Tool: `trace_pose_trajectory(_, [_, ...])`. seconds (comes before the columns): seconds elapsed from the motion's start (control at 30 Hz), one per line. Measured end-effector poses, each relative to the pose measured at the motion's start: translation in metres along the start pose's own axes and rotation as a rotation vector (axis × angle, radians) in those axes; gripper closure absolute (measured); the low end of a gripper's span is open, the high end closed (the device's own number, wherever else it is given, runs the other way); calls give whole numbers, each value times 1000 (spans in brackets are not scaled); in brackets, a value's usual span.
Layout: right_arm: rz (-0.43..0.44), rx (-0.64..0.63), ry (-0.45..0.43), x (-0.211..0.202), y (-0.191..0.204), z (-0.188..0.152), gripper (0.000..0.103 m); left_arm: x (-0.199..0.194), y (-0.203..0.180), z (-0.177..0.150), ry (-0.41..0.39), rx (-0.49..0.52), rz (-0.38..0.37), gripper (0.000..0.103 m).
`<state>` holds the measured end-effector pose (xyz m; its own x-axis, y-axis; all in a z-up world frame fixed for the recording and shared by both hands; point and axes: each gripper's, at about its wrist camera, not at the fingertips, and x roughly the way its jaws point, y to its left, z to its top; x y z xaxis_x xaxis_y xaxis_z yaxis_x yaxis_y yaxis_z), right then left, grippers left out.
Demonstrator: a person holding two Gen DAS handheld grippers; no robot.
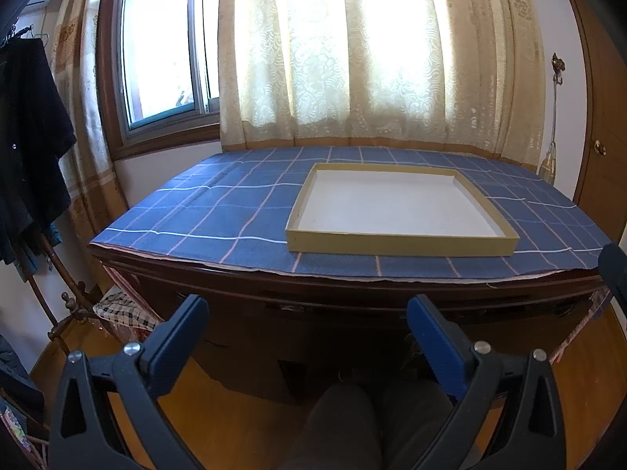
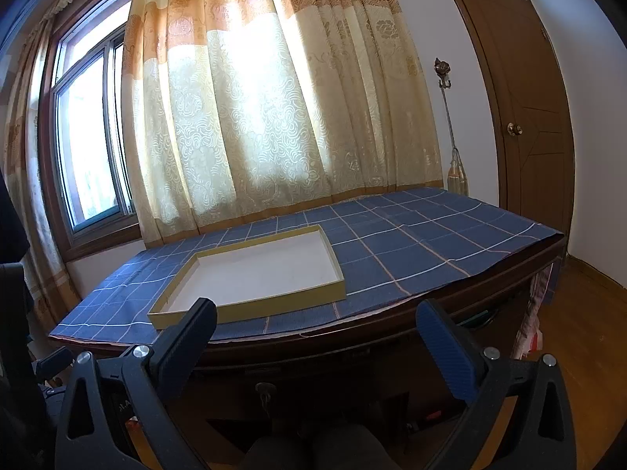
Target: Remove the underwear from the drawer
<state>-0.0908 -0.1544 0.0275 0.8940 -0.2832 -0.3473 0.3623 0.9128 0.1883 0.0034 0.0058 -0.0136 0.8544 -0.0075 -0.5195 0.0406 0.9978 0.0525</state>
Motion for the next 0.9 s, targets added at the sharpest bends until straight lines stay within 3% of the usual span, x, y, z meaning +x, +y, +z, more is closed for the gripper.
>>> trace_pose_trajectory(0.9, [-2,-20,21,3,5,-3,0,2,3,-4,-2,1,7,0])
